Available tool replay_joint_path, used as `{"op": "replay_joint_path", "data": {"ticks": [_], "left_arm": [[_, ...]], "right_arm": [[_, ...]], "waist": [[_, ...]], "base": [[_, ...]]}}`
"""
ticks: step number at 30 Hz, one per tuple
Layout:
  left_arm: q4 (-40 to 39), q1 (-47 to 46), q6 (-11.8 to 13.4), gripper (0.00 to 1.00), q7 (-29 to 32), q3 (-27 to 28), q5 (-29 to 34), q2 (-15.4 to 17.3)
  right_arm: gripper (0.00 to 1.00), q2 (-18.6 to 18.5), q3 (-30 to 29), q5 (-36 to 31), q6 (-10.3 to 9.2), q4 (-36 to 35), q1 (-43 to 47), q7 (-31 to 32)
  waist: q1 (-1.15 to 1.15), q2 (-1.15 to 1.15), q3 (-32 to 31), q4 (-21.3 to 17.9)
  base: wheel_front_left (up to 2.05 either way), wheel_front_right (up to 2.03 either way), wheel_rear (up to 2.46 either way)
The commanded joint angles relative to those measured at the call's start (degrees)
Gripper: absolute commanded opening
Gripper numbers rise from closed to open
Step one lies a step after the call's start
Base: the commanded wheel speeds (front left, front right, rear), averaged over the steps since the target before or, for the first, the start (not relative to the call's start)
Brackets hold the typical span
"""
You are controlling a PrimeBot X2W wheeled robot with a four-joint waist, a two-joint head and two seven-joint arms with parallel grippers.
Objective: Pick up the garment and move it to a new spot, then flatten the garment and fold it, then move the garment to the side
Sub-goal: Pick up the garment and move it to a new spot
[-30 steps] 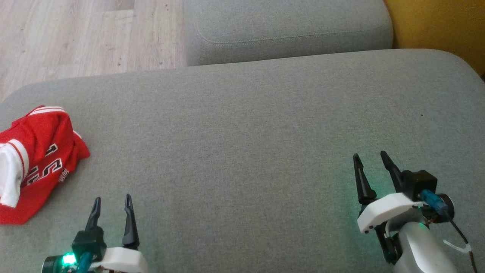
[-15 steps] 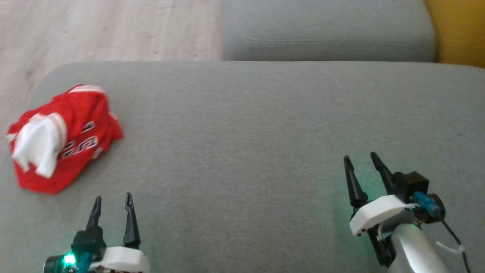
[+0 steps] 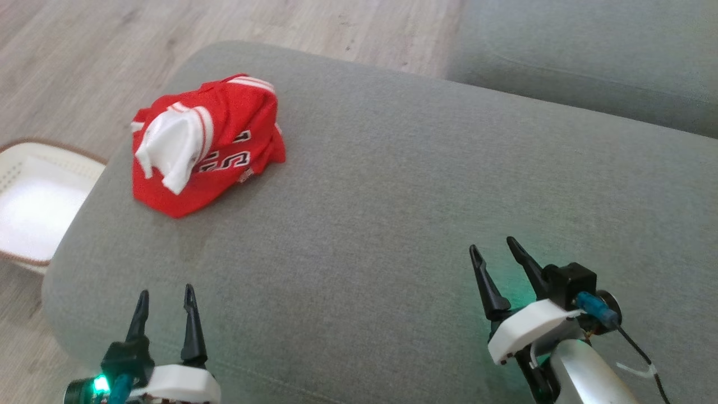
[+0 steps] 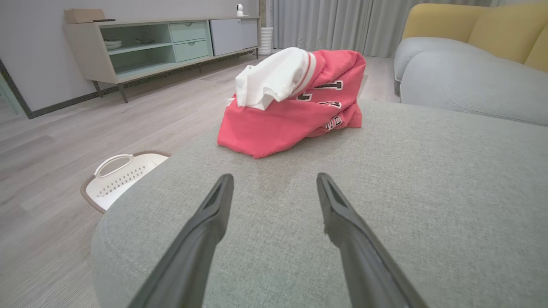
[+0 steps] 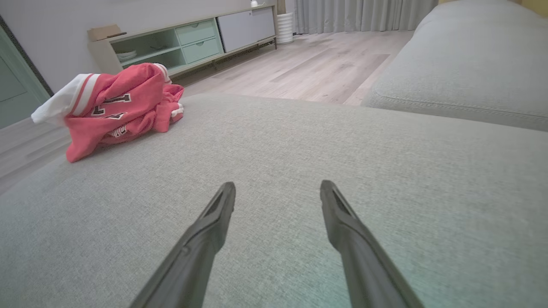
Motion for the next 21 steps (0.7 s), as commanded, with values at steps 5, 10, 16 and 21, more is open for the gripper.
{"op": "replay_joint_path", "data": {"ticks": [5,10,16,21], "left_arm": [[-1.67,-3.51,-0.39,1.00,-0.71,0.83,-1.19,0.15],[-2.45,-9.35,-1.14,1.00,-0.71,1.18,-0.52,0.34],[-1.36,-18.32,-1.70,1.00,-0.71,2.20,0.63,2.72],[7.08,-27.80,-2.69,1.00,-0.63,2.09,2.11,7.80]], "right_arm": [[1.00,0.19,2.45,0.36,-0.04,-1.84,-3.32,-0.80],[1.00,-0.78,3.03,0.64,-0.04,-2.55,-3.89,-0.80],[1.00,-1.71,3.38,1.34,-0.04,-3.43,-4.28,-0.80],[1.00,-2.47,4.33,1.95,-0.04,-4.33,-5.31,-0.80]], "waist": [[0.00,0.00,2.56,0.67],[0.00,0.00,5.64,-0.67],[0.00,0.00,8.83,-2.01],[0.00,0.00,12.00,-4.26]], "base": [[0.00,0.00,0.00],[0.00,0.00,0.00],[0.00,0.00,0.00],[0.00,0.00,0.00]]}}
